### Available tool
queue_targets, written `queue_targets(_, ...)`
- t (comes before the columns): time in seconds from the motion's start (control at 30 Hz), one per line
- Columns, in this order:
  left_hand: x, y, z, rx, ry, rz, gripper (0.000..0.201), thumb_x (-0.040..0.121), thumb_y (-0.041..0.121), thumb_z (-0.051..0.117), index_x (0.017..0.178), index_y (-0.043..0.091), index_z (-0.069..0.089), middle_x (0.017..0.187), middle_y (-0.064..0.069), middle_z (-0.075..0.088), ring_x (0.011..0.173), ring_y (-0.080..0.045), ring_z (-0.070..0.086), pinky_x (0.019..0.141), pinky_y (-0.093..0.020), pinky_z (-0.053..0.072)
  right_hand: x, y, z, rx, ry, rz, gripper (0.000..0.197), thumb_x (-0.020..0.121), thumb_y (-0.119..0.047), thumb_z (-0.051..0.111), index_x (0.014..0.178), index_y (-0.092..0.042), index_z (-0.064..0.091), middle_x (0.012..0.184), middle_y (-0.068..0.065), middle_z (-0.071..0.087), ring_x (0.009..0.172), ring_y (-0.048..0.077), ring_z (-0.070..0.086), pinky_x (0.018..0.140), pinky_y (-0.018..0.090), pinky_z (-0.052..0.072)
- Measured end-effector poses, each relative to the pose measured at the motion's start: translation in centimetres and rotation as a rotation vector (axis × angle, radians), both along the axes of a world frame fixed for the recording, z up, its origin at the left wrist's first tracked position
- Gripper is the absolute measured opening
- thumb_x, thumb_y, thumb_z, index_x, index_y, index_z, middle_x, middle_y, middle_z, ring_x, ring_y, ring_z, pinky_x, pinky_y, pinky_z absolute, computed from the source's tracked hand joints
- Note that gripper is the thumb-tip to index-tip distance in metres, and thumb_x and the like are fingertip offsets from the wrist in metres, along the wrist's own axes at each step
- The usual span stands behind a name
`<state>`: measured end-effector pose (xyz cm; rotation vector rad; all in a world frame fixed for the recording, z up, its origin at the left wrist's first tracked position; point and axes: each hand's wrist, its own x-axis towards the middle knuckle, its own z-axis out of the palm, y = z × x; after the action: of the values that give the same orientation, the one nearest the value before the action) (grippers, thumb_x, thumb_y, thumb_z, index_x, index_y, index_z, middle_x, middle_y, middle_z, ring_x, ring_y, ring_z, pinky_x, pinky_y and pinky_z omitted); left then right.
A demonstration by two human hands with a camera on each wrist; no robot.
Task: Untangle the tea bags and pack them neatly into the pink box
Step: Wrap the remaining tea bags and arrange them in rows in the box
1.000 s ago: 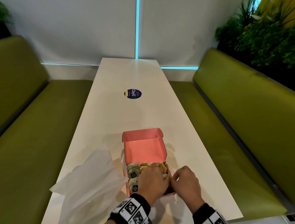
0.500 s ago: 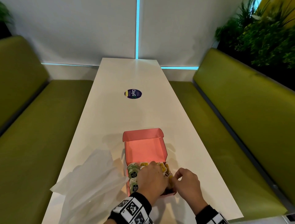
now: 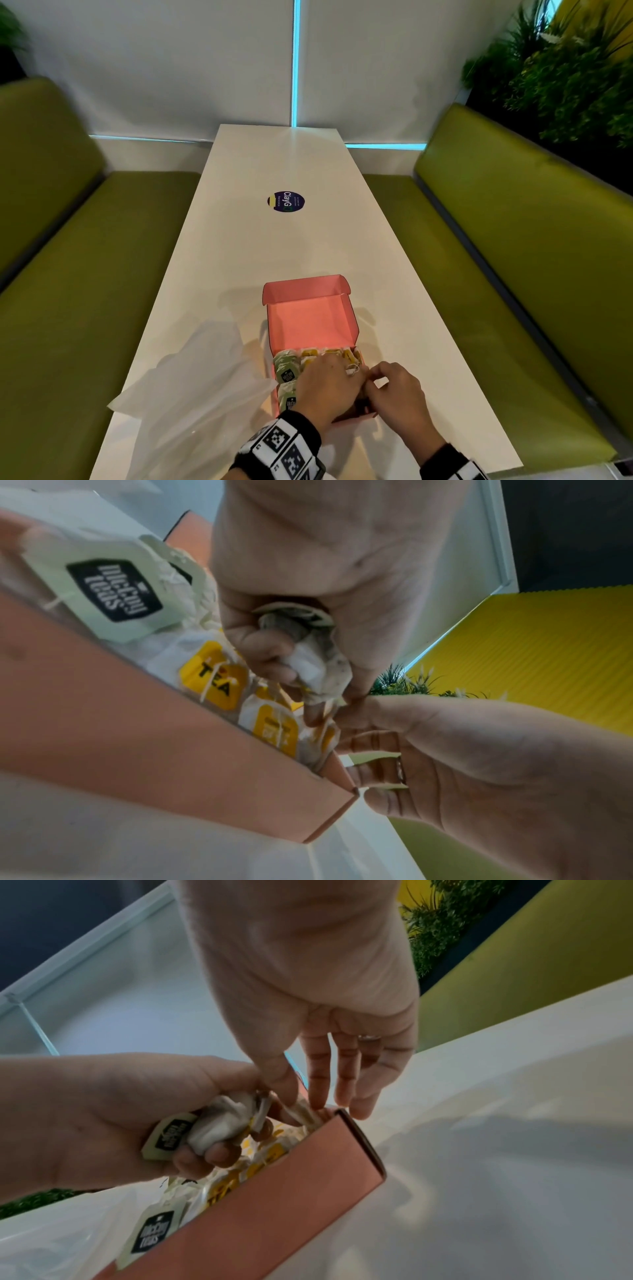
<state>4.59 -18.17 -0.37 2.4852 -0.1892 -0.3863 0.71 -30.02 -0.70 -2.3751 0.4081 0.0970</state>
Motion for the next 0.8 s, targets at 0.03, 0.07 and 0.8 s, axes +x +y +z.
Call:
queue_targets(0.03, 0.0, 0.2, 0.2, -0.002, 0.007, -0.009, 0.049, 0.087, 0.056, 0.046, 0.06, 0.015, 0.044, 0.079, -0.008, 0.063, 0.085, -0.026, 0.062, 0.063, -0.029, 0.039, -0.1, 0.0, -0.1, 0.027, -0.008, -0.004, 0.017, 0.079, -0.028, 0.061, 0.067, -0.035, 0.052, 0.085, -0.012, 0.06, 0.079, 0.013, 0.061, 0.073, 0.026, 0.043)
queue_targets(0.07, 0.0, 0.3, 0.4, 0.005, 0.02, -0.023, 0.051, 0.088, 0.057, 0.045, 0.058, 0.016, 0.043, 0.077, -0.008, 0.06, 0.086, -0.026, 0.062, 0.064, -0.028, 0.038, -0.1, 0.1, -0.2, 0.043, -0.008, -0.004, 0.012, 0.076, -0.029, 0.063, 0.069, -0.033, 0.055, 0.086, -0.012, 0.062, 0.079, 0.013, 0.062, 0.074, 0.028, 0.045)
queue_targets(0.8, -2.7, 3.6, 2.2, -1.332, 0.746, 0.41, 0.067, 0.09, 0.062, 0.029, 0.086, 0.006, 0.065, 0.064, -0.013, 0.068, 0.048, -0.021, 0.065, 0.038, -0.018, 0.045, -1.7, 2.0, 3.3, 0.217, -0.329, 0.436, 0.023, 0.066, -0.05, 0.066, 0.088, -0.051, 0.059, 0.101, -0.022, 0.046, 0.102, 0.001, 0.05, 0.079, 0.007, 0.037)
